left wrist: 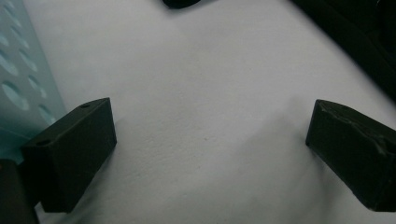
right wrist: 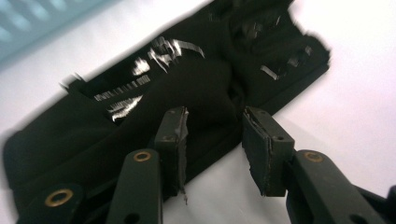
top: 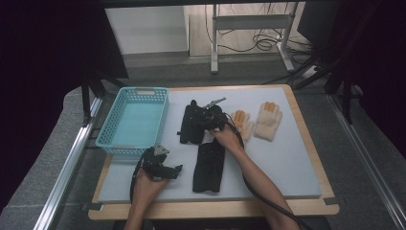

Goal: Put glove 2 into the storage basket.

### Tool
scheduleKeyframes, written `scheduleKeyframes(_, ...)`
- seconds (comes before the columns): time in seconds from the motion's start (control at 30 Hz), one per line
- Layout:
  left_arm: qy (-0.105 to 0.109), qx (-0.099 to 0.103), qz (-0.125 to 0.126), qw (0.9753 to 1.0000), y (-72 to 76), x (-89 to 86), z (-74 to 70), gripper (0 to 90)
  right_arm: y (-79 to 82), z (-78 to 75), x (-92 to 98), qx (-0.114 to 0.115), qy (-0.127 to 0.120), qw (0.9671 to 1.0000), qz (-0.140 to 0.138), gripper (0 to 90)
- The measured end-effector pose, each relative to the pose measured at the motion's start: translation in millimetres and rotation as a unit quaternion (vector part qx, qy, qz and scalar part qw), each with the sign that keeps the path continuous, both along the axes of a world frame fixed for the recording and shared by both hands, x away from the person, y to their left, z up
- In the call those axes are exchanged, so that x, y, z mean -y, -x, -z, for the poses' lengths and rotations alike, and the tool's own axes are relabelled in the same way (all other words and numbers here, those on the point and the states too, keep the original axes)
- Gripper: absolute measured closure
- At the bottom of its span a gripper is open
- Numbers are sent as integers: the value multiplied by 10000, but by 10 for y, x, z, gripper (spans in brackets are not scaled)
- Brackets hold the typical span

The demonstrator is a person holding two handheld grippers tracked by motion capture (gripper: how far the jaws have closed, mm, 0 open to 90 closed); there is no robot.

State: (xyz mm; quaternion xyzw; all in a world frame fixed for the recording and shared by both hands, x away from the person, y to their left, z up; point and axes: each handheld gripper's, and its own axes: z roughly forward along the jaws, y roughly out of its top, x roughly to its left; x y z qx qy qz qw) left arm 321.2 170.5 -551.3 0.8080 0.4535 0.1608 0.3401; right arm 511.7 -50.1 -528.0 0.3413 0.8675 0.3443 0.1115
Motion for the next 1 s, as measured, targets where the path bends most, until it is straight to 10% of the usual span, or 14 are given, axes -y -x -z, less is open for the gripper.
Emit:
scheduleKeyframes(0.2, -3, -2, 0, 10000, -1, 1, 0, 20, 9, -17, -21, -100, -39, 9998, 172, 843)
scheduleKeyframes(0.37, 0, -3, 0, 10000, -1, 1, 0, 20, 12, -39, 14, -117, -148, 9997, 137, 858)
scheduleKeyframes(0.8, -1, 8, 3, 10000, -2, 0, 3, 20, 111, -776, 443, 524, -279, 9979, 258, 857)
scheduleKeyframes(1.0, -4, 0, 2, 10000, -1, -1, 2, 20, 61, -694, 313, 439, -271, 9984, 236, 851)
